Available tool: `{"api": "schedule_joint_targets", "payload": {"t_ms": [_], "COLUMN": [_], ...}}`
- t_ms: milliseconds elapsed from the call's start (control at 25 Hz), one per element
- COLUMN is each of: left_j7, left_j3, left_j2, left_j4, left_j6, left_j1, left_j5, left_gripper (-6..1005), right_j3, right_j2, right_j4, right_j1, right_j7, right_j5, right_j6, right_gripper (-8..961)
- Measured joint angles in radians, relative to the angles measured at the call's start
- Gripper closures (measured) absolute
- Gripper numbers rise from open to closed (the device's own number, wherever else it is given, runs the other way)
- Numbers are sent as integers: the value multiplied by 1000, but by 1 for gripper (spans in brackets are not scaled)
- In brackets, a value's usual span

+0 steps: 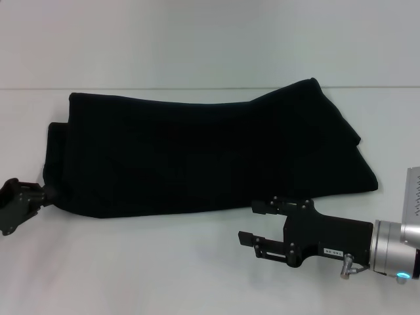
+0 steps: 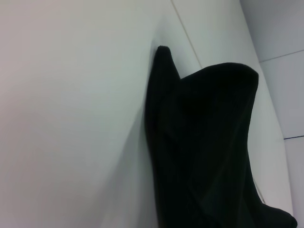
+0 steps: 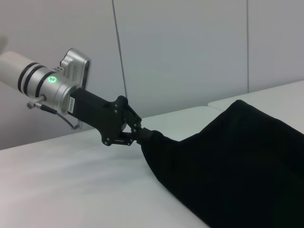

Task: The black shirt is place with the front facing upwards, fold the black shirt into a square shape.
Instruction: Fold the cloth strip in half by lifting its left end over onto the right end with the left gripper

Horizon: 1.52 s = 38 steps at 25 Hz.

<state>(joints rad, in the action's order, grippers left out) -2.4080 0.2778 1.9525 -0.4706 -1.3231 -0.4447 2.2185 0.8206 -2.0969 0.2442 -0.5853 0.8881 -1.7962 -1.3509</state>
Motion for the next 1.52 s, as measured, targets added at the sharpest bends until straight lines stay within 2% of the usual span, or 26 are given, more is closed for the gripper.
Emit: {"api": "schedule_joint_targets", "payload": {"t_ms": [200, 640, 1080, 1160, 1520], "left_j7": [12, 13, 26, 26, 26], "left_j3": [-13, 5, 14, 14, 39], "left_j2": [2, -3, -6, -6, 1], "left_j4": [8, 0, -4, 1, 7], "left_j6": [2, 27, 15, 16, 21], "left_j1": [3, 26, 12, 8, -31], "left_j5": [0, 22, 34, 34, 35], "left_gripper": [896, 476, 242, 74, 85], "right_j3": [0, 0, 0, 0, 0], "right_j2": [0, 2, 2, 2, 1], "right_j4": [0, 0, 0, 0, 0], "right_j1": [1, 4, 1, 1, 0], "right_j7": [0, 0, 0, 0, 0], "right_j5": [0, 0, 0, 0, 0], "right_j6": [-2, -2, -2, -2, -2], "right_gripper": [269, 269, 268, 268, 268]}}
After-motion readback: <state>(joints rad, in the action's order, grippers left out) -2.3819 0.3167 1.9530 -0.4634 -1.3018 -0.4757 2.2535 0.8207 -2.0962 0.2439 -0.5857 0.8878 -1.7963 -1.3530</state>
